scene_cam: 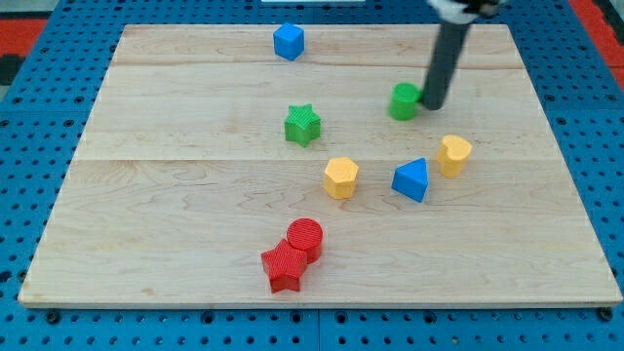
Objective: Push the green circle into the green star
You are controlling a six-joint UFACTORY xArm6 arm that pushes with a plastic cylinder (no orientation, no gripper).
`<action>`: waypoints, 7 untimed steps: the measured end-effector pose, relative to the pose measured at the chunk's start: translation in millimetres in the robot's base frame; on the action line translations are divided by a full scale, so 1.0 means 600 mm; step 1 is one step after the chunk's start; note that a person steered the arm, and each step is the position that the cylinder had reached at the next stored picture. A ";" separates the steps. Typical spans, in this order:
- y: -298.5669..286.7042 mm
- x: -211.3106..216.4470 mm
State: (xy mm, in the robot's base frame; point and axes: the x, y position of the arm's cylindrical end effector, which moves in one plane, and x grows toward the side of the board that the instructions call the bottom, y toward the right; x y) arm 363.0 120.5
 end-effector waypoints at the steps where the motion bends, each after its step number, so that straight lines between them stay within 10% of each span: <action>1: -0.013 -0.014; 7: -0.095 0.020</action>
State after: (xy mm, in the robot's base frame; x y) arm 375.0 63.6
